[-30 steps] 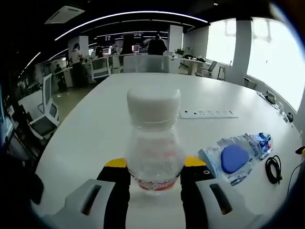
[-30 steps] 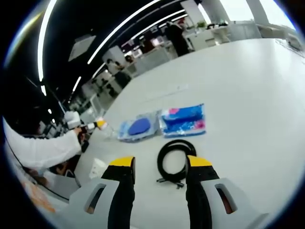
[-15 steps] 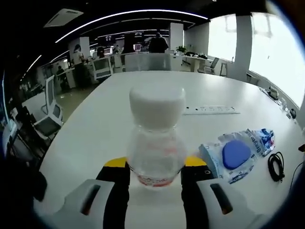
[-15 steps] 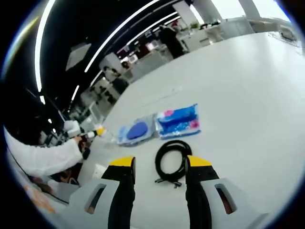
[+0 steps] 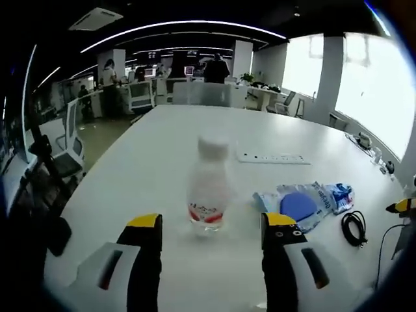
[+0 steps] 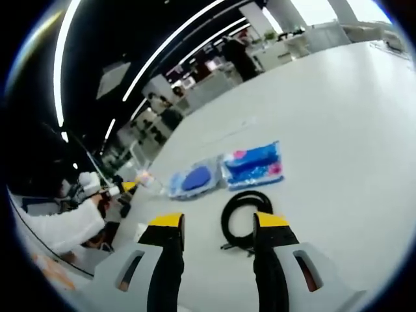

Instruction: Arrange the tabletop items into an orderly group along one side of the table until the central work area is clear of visible clutter.

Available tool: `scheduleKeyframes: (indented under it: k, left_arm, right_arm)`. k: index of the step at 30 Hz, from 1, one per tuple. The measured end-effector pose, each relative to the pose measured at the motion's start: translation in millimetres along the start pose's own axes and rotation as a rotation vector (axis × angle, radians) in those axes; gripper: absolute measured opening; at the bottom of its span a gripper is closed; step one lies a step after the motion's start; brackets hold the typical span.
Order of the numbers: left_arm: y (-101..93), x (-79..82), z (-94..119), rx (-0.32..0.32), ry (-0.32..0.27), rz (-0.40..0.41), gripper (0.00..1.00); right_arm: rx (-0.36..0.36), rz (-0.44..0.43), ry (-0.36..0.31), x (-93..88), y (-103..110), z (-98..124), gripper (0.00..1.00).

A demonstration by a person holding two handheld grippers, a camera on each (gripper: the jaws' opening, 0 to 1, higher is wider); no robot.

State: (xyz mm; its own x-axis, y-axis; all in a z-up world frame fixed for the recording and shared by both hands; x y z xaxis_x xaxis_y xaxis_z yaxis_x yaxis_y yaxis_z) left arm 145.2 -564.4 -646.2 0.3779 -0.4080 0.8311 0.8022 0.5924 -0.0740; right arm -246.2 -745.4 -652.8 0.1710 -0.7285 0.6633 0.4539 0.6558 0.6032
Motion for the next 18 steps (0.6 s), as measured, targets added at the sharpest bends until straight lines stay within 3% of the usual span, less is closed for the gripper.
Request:
scheduleKeyframes:
  k: [4,6,9,12,18]
  left_arm:
    - [-6.6,-9.0,22,-0.002,-0.006,0.005,0.65]
    - [-7.8,-13.0,32,0.003,-0.006,0.005,0.64]
    - [-7.9,-13.5,43,0.011,-0.02,0.013,0.65]
    - [-10.3,-15.1,48,0.002,-0.02,0.042,0.7]
    - [-28.0,-33.9,58,-0.063,0.04,0.073,0.92]
  right_arm:
    - [0.01,0.012,0.015,-5.2,0,2,0.4]
    - [0.004,0.081,0.047,-9.0,-1,4,0.4]
    - [0.02,0.06,0.036,-7.9,1,5,0.4]
    - [0.022,0.069,0.04,-7.6,1,5,0.4]
    - [0.036,0.11,0.04,-3.3,2,8,0.45]
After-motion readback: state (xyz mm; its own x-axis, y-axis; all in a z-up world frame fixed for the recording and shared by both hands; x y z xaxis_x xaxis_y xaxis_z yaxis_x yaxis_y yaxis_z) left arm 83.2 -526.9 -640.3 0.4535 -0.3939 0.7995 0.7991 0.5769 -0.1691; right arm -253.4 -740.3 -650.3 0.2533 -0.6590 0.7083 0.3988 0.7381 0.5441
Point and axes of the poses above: the point that each gripper's makers call its tool centre point, and the gripper's own axes: z roughly backward along the fingers, y roughly to its left, x roughly out of its top, the point moved 1 cm from there along z, roughly backward along the fingers, and after that the axes turned 3 degrees about x, right-handed, at the moved point
